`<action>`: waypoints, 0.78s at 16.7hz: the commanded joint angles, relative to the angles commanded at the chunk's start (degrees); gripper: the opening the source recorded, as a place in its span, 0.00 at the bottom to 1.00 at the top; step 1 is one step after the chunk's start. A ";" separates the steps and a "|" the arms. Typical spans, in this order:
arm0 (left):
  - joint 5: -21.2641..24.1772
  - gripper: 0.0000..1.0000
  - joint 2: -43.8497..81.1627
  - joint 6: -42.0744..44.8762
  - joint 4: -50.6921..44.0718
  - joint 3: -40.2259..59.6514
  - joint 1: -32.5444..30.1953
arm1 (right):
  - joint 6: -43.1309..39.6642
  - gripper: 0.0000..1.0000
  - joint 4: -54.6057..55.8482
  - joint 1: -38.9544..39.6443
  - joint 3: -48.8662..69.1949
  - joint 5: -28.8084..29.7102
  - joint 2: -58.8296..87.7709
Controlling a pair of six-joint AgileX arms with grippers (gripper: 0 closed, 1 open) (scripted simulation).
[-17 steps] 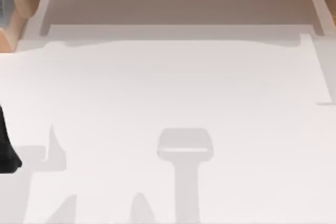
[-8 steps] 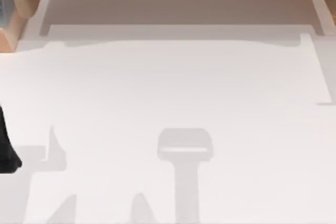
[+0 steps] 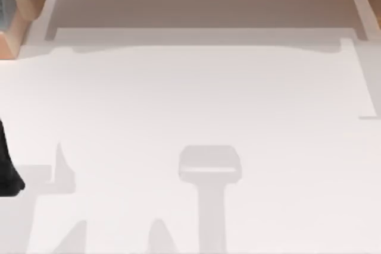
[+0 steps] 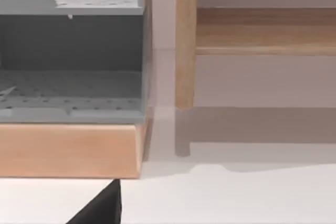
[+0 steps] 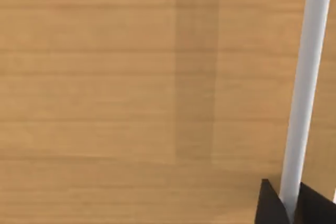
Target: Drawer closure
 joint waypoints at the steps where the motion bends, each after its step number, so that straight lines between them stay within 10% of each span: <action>1: 0.00 1.00 0.00 0.00 0.00 0.00 0.00 | 0.00 0.00 0.00 0.00 0.00 0.00 0.00; 13: 0.00 1.00 0.00 0.00 0.00 0.00 0.00 | -0.01 0.00 -4.01 3.09 6.32 3.37 2.45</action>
